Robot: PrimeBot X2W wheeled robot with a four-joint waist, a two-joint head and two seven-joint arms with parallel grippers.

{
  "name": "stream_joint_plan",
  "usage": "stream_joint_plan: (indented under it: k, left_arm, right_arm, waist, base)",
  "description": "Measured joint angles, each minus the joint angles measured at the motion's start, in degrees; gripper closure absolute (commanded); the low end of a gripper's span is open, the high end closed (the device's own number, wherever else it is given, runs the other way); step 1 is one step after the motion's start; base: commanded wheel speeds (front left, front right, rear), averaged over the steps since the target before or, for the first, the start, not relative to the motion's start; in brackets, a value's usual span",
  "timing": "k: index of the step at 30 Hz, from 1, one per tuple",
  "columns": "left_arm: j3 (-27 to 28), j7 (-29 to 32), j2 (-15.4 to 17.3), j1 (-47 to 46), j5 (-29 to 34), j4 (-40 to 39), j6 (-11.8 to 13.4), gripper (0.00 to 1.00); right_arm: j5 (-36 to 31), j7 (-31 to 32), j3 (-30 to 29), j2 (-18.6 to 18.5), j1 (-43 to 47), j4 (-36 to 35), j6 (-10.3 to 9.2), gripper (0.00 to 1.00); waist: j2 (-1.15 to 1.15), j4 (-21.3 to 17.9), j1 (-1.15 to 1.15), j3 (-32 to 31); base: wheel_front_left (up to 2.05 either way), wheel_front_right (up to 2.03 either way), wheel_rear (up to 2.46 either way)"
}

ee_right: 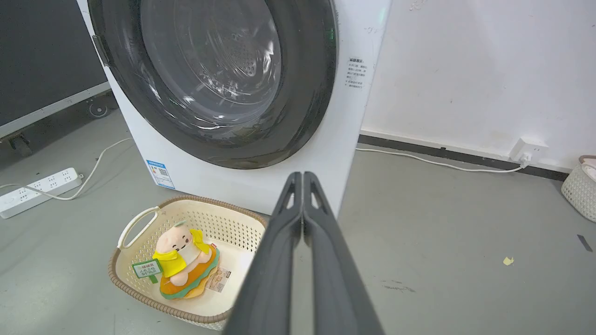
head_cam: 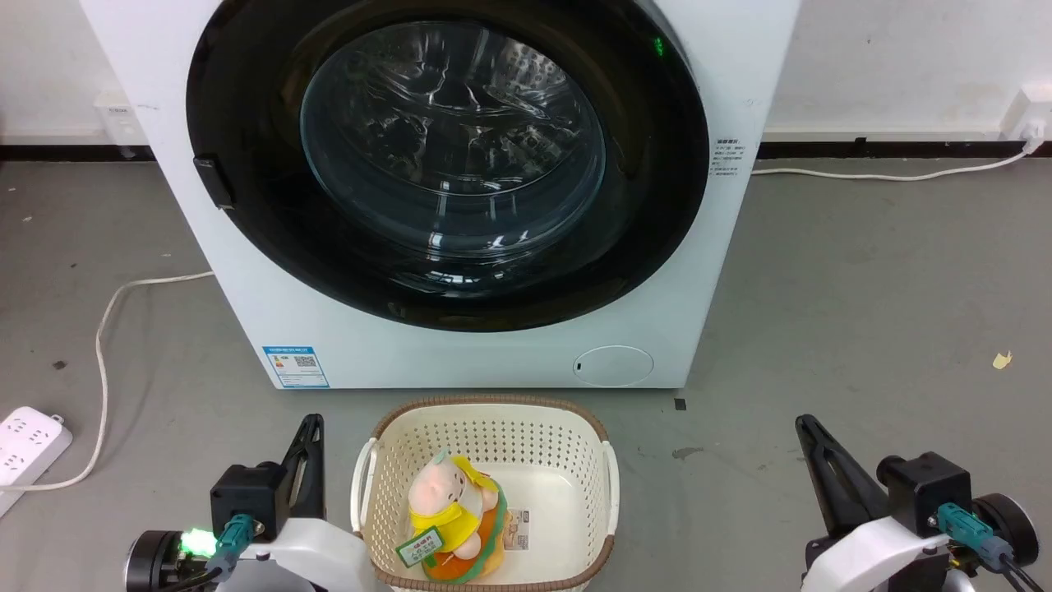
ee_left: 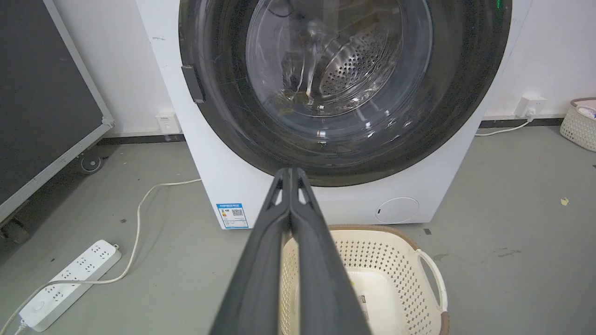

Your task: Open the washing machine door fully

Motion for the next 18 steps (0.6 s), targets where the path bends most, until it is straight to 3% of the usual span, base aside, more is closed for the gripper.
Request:
stream_joint_plan:
  k: [1, 2, 3, 4, 5, 18]
  left_arm:
    - [0.0, 0.0, 0.0, 0.0, 0.0, 0.0, 0.0, 1.0]
    - [0.0, 0.0, 0.0, 0.0, 0.0, 0.0, 0.0, 0.0]
    - [0.0, 0.0, 0.0, 0.0, 0.0, 0.0, 0.0, 1.0]
    - [0.0, 0.0, 0.0, 0.0, 0.0, 0.0, 0.0, 1.0]
    - [0.0, 0.0, 0.0, 0.0, 0.0, 0.0, 0.0, 0.0]
    - [-0.9, -1.0, 0.0, 0.0, 0.0, 0.1, 0.1, 0.0]
  right_arm:
    - [0.0, 0.0, 0.0, 0.0, 0.0, 0.0, 0.0, 1.0]
    - [0.0, 0.0, 0.0, 0.0, 0.0, 0.0, 0.0, 0.0]
    - [0.0, 0.0, 0.0, 0.0, 0.0, 0.0, 0.01, 1.0]
    - [0.0, 0.0, 0.0, 0.0, 0.0, 0.0, 0.01, 1.0]
    - [0.0, 0.0, 0.0, 0.0, 0.0, 0.0, 0.01, 0.0]
    - [0.7, -0.9, -0.3, 0.0, 0.0, 0.0, 0.01, 0.0]
  waist:
    - [0.0, 0.0, 0.0, 0.0]
    - [0.0, 0.0, 0.0, 0.0]
    - [0.0, 0.0, 0.0, 0.0]
    - [0.0, 0.0, 0.0, 0.0]
    - [0.0, 0.0, 0.0, 0.0]
    - [0.0, 0.0, 0.0, 0.5]
  base:
    - [0.0, 0.0, 0.0]
    - [0.0, 0.0, 0.0]
    - [0.0, 0.0, 0.0]
    - [0.0, 0.0, 0.0]
    - [0.0, 0.0, 0.0]
    - [0.0, 0.0, 0.0]
